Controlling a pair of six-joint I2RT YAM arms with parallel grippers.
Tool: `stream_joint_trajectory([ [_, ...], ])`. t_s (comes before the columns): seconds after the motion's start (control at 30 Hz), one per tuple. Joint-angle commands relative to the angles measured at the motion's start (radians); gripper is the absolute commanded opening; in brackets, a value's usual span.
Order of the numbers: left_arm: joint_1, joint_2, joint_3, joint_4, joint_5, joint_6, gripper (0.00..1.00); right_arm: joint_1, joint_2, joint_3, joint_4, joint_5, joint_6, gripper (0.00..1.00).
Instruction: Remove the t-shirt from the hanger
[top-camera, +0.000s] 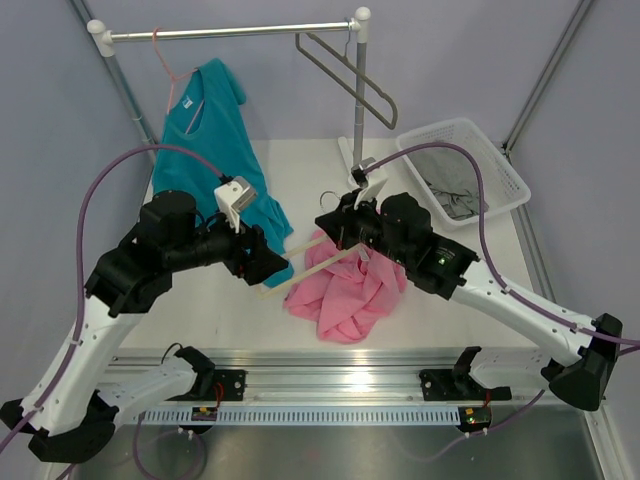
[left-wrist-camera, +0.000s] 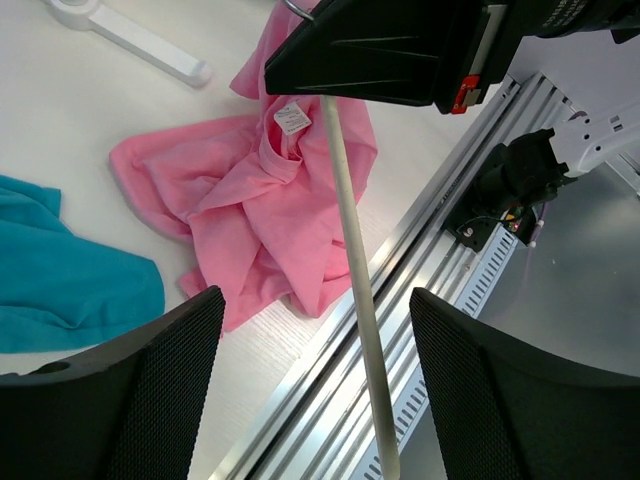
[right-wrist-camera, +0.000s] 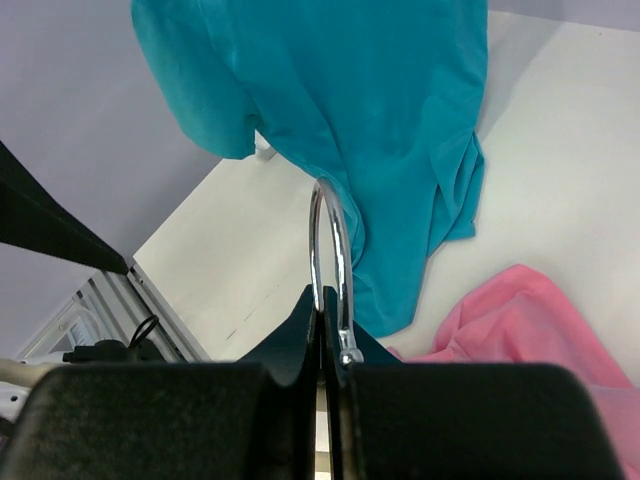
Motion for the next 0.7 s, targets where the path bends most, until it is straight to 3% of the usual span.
stream_joint_trajectory([
  [0.0,0.003,0.028,0.052,-0.005,0.066,0.004,0.73,-0.002,-0.004,0.042,0.030,0.026,-0.016,0.00],
  [0.27,0.001,0.065,0.039,0.015,0.109,-0.018,0.54,-0.002,0.028,0.058,0.038,0.014,-0.004,0.00],
  [0.4,0.001,0.073,0.029,0.016,0.100,-0.018,0.24,-0.003,0.045,0.062,0.039,0.017,-0.004,0.00],
  [0.43,0.001,0.077,0.031,0.016,0.097,-0.022,0.00,-0.002,0.049,0.063,0.044,0.011,-0.001,0.00],
  [0.63,0.001,0.097,0.025,0.018,0.121,-0.030,0.00,-0.003,0.076,0.078,0.052,0.000,0.008,0.00],
  [0.67,0.001,0.099,0.026,0.018,0.109,-0.032,0.11,-0.003,0.079,0.078,0.055,0.001,0.011,0.00],
])
